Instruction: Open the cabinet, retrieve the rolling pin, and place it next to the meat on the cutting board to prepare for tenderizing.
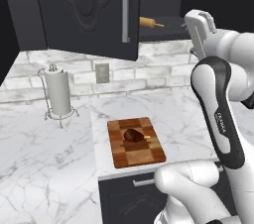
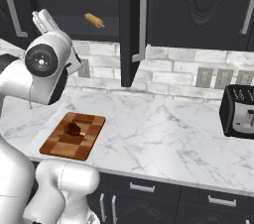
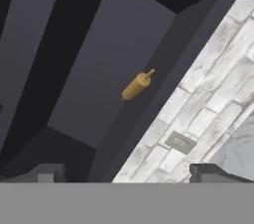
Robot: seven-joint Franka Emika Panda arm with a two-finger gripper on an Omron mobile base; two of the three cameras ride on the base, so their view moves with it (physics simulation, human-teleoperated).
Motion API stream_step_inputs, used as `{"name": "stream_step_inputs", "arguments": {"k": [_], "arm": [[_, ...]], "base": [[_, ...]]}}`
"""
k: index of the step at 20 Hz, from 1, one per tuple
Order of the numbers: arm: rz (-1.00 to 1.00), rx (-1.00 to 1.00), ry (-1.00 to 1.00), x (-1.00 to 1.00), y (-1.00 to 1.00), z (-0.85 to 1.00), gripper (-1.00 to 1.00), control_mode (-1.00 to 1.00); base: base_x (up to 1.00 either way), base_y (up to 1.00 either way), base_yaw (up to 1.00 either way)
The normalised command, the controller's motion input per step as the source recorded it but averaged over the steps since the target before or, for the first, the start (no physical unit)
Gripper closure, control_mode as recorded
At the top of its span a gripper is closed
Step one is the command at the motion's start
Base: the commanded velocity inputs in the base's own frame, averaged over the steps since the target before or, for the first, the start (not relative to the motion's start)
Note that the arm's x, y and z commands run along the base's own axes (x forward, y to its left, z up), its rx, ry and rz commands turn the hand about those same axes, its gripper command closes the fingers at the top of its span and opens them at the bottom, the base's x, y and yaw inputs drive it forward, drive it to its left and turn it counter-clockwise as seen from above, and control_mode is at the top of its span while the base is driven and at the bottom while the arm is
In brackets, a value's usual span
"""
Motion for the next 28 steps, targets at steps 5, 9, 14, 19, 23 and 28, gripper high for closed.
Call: {"name": "stream_step_inputs", "arguments": {"k": [5,9,14,19,23,28], "arm": [[0.06,0.09,0.0,0.16,0.15,-0.18,-1.0,-1.0],[0.06,0.1,0.0,0.21,0.19,-0.11,-1.0,-1.0],[0.07,0.08,0.0,0.31,0.19,-0.01,-1.0,-1.0],[0.08,0.03,0.03,0.33,0.24,0.0,-1.0,-1.0],[0.08,0.04,0.03,0.35,0.21,0.0,-1.0,-1.0],[0.09,0.05,0.03,0.37,0.13,0.0,-1.0,-1.0]], "base": [[0.0,0.0,0.0],[0.0,0.0,0.0],[0.0,0.0,0.0],[0.0,0.0,0.0],[0.0,0.0,0.0],[0.0,0.0,0.0]]}}
